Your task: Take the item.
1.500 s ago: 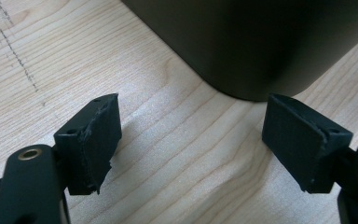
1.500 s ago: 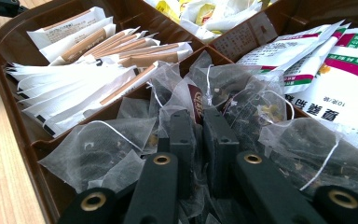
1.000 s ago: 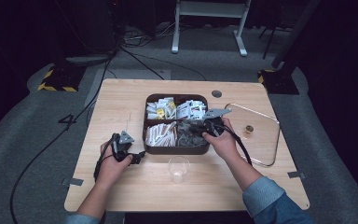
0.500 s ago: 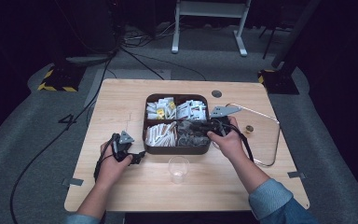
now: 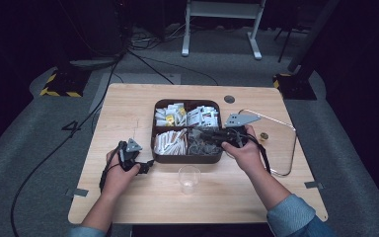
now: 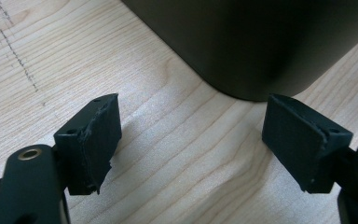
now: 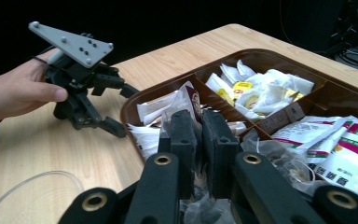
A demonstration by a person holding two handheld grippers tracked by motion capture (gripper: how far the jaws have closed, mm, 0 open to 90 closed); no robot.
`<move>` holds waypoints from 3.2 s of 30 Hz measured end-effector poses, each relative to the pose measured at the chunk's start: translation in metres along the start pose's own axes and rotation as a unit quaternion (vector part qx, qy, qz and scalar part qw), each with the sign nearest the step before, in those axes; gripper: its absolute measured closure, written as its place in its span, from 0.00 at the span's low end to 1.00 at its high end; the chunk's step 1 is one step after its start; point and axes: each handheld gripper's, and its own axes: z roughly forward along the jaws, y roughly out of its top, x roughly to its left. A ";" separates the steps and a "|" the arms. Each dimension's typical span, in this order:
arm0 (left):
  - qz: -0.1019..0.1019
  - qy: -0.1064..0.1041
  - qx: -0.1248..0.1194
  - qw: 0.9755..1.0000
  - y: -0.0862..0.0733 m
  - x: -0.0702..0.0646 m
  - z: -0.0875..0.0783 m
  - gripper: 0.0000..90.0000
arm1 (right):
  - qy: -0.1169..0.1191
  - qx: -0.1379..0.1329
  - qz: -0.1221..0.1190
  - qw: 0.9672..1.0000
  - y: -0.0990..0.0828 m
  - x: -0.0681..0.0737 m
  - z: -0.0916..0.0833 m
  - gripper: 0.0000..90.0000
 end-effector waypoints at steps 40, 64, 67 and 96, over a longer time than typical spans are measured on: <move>0.001 0.000 0.000 1.000 0.000 0.000 0.000 0.23 | 0.083 0.032 -0.058 0.994 -0.018 0.082 -0.001 0.93; 0.000 0.000 0.000 1.000 0.000 0.000 0.000 0.23 | 0.096 0.072 -0.056 0.991 -0.037 0.087 0.017 0.93; 0.000 0.000 0.000 1.000 0.000 0.000 0.000 0.23 | 0.096 0.076 -0.056 0.991 -0.038 0.087 0.018 0.93; -0.004 0.001 -0.001 1.000 -0.001 -0.001 0.000 0.23 | 0.059 0.039 -0.037 0.997 -0.027 0.075 -0.004 0.58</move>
